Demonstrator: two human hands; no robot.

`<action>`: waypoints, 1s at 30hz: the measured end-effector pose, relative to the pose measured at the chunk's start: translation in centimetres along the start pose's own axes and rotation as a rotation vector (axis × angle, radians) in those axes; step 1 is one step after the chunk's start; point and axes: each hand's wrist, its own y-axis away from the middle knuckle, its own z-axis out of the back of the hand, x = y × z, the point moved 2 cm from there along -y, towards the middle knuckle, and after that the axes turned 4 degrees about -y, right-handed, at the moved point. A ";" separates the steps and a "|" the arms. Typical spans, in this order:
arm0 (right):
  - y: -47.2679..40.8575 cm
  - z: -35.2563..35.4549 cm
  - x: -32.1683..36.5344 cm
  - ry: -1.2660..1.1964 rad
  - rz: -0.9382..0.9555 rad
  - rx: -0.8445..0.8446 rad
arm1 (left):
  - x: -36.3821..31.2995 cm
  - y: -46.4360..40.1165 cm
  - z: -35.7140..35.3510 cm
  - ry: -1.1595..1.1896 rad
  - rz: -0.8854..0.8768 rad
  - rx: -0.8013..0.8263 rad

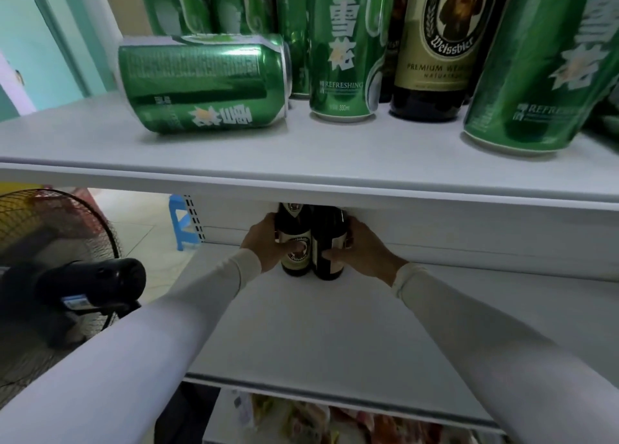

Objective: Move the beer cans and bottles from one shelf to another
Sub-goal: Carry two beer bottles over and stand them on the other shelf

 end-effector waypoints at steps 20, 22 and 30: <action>5.3 -1.1 2.9 -0.025 -0.105 -0.198 | 1.1 4.1 3.4 0.095 -0.087 0.208; 4.8 -1.1 3.6 -0.006 -0.112 -0.160 | 0.5 4.2 3.5 0.136 -0.068 0.199; 5.6 -2.5 5.1 0.064 -0.140 -0.187 | -0.1 5.9 2.6 0.152 -0.028 0.072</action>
